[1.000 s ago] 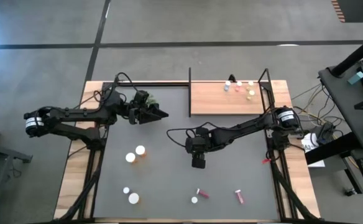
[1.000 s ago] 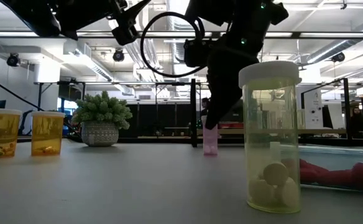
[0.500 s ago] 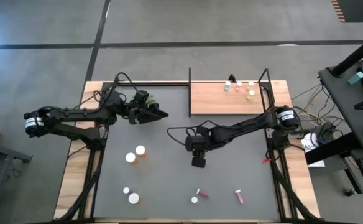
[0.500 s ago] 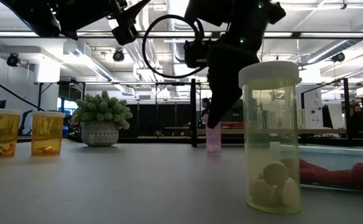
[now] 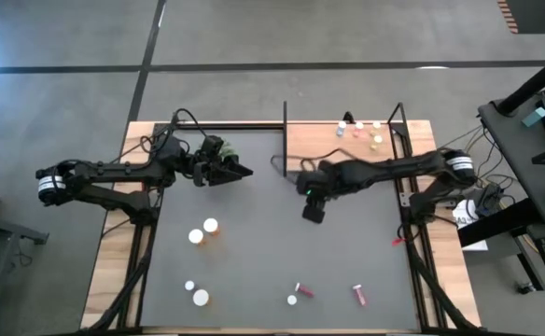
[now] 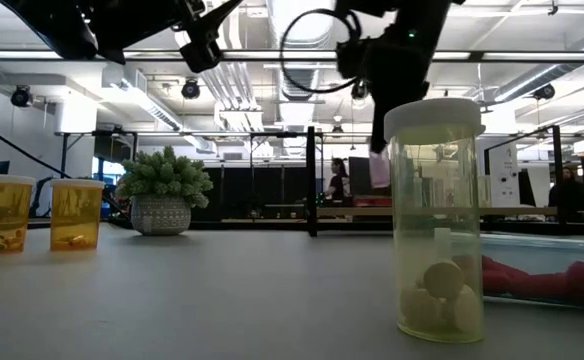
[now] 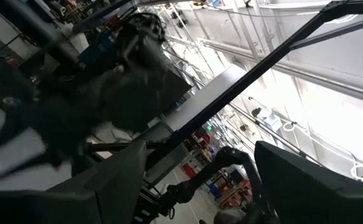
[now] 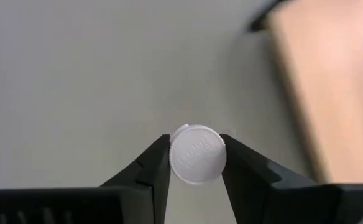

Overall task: Pick and place medicine bottles onto shelf by color
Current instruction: Put the top pink pill bottle on the shelf aligned with the other pink pill bottle

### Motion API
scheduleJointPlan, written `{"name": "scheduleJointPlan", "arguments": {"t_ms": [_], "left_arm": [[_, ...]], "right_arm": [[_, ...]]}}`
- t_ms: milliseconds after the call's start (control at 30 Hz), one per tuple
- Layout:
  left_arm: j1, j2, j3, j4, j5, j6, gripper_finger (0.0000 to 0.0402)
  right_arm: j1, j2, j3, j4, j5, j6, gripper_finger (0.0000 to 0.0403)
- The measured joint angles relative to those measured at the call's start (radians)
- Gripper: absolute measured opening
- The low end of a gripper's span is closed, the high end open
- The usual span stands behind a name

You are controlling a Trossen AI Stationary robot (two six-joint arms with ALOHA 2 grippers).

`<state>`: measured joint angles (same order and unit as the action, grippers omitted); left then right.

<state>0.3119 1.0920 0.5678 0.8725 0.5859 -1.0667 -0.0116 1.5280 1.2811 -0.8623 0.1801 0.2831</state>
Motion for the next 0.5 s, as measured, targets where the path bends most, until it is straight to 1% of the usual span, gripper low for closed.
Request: {"name": "scheduleJointPlan", "arguments": {"t_ms": [133, 267, 367, 500], "left_arm": [[0.001, 0.001, 0.001, 0.0, 0.0, 0.0, 0.0283], [0.002, 0.001, 0.006, 0.001, -0.014, 0.001, 0.0283], [0.002, 0.001, 0.006, 0.001, -0.077, 0.001, 0.0283], [0.003, 0.001, 0.006, 0.001, -0.197, 0.001, 0.0283]], "right_arm": [[-0.062, -0.1, -0.063, 0.012, 0.011, 0.038, 0.0125], [-0.127, -0.16, -0.124, 0.008, 0.012, 0.09, 0.0117], [-0.179, -0.174, -0.155, 0.008, 0.014, 0.118, 0.0111], [-0.251, -0.168, -0.185, 0.008, 0.015, 0.109, 0.0114]]}}
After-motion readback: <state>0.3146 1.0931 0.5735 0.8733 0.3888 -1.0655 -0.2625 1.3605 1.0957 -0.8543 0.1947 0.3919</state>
